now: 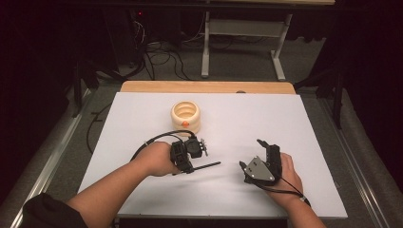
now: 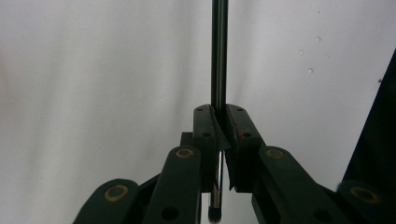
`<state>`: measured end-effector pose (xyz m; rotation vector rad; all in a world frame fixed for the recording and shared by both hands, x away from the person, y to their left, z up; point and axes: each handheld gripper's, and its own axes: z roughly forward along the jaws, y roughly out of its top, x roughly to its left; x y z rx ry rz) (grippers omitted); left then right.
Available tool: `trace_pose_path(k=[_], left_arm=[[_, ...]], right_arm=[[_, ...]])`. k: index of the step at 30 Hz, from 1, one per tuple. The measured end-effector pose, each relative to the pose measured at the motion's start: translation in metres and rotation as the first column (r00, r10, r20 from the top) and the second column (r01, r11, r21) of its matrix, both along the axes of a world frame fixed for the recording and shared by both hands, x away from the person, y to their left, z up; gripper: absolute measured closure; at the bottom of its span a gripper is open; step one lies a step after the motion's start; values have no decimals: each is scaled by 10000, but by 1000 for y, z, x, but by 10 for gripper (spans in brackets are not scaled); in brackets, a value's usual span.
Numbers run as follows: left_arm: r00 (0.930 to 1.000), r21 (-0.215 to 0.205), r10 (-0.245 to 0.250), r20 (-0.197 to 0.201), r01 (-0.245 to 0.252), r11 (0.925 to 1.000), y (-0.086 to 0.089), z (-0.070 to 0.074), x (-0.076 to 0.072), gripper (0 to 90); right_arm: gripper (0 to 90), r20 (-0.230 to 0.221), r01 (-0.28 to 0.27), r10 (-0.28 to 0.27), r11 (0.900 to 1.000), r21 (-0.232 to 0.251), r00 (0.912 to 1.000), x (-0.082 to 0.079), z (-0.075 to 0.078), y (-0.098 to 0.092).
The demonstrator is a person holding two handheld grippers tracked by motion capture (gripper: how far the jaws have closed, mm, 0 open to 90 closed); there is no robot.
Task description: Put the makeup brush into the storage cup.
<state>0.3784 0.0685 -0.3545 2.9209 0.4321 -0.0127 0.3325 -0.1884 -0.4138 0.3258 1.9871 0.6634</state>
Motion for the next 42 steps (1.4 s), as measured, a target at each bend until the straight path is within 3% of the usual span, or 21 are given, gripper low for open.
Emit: trace_pose_path(k=[12,16,17,18,28,30,42], left_arm=[[10000,29,-21,-31,21,10000,0,0,0,837],[10000,55,-2,-34,2,10000,0,0,0,837],[10000,55,-2,-34,2,10000,0,0,0,837],[10000,91,28,-27,-28,10000,0,0,0,837],[10000,85,20,56,-21,10000,-1,4,0,838],[10000,102,16,67,-17,9999,-2,5,0,837],[9999,220,43,110,-45,9997,-4,7,3,837]], right_arm=[[82,444,122,-68,9926,-1206,9990,-3,-11,8],[83,668,84,54,9789,-2042,9978,-3,-16,11],[83,668,84,54,9789,-2042,9978,-3,-16,11],[83,815,-22,222,9712,-2382,9964,-3,-17,12],[93,1059,-18,338,9573,-2890,9938,-6,-21,16],[97,1090,-130,490,9509,-3091,9928,-6,-21,18],[230,1622,-561,1264,9229,-3810,9786,-16,-21,25]])
